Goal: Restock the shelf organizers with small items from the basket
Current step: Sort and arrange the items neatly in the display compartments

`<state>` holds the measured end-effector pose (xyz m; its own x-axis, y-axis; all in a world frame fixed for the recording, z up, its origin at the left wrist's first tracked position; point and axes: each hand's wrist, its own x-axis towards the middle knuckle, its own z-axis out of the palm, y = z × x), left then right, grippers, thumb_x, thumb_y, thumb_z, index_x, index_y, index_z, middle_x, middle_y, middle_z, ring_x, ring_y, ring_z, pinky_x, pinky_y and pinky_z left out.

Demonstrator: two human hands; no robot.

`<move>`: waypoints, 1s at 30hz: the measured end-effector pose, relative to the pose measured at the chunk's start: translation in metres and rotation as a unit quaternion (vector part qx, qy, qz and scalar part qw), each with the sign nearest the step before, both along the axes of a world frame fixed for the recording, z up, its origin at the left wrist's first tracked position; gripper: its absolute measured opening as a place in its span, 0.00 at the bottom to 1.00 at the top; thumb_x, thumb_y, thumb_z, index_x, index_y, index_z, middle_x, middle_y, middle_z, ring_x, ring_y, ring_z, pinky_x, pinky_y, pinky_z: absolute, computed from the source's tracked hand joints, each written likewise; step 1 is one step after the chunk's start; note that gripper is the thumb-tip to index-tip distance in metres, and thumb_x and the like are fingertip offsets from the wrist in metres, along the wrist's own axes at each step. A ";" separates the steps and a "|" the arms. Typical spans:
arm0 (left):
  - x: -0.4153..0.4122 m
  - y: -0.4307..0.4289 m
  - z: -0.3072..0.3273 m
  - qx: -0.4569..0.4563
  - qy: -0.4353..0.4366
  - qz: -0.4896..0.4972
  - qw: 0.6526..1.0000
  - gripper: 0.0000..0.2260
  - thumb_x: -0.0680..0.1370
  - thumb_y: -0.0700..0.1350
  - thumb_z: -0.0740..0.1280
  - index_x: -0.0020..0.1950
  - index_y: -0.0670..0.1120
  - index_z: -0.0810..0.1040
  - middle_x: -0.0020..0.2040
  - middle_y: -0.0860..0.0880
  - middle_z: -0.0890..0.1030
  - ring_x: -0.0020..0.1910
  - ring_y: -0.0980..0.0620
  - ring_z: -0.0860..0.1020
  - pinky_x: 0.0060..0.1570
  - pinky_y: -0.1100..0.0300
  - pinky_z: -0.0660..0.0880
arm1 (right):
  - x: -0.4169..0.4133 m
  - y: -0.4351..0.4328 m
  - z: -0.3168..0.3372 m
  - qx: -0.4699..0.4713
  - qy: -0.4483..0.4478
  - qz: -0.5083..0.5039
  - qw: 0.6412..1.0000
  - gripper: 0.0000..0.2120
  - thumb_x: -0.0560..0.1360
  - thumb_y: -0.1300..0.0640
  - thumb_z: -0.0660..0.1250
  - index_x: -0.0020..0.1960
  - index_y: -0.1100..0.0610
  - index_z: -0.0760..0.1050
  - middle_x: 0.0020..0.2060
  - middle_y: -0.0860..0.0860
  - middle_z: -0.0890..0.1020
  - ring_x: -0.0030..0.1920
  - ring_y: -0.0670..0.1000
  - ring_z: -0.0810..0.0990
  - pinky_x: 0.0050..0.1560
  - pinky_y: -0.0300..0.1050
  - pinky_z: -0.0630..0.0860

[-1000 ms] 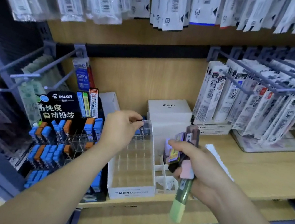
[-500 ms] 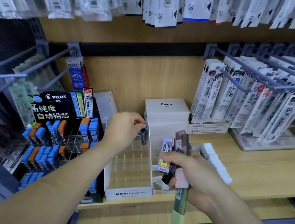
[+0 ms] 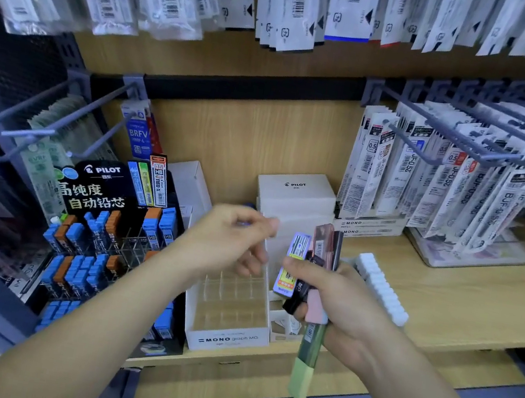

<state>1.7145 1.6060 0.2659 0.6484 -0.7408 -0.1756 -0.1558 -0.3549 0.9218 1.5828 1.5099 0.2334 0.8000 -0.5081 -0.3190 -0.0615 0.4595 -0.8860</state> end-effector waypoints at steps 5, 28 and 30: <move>-0.030 0.018 0.000 -0.004 -0.005 -0.072 0.997 0.15 0.72 0.43 0.74 0.57 0.51 0.77 0.35 0.46 0.83 0.33 0.50 0.82 0.38 0.56 0.80 | 0.000 0.008 0.002 0.014 -0.030 -0.011 0.999 0.03 0.75 0.63 0.69 0.44 0.61 0.76 0.28 0.53 0.78 0.25 0.48 0.76 0.24 0.37 0.70; 0.004 -0.028 -0.031 0.078 -0.428 -0.035 0.900 0.09 0.77 0.39 0.67 0.54 0.47 0.84 0.50 0.47 0.83 0.50 0.49 0.79 0.52 0.59 0.72 | -0.022 -0.056 0.005 0.090 0.031 -0.124 0.988 0.12 0.74 0.48 0.70 0.39 0.53 0.71 0.27 0.49 0.70 0.22 0.46 0.67 0.20 0.37 0.63; 0.003 -0.030 -0.036 0.093 -0.434 -0.039 0.895 0.09 0.77 0.40 0.67 0.55 0.48 0.83 0.49 0.48 0.83 0.49 0.50 0.79 0.51 0.58 0.73 | -0.025 -0.058 0.005 0.094 0.031 -0.121 0.988 0.11 0.75 0.50 0.69 0.40 0.54 0.71 0.26 0.49 0.71 0.22 0.46 0.67 0.21 0.37 0.64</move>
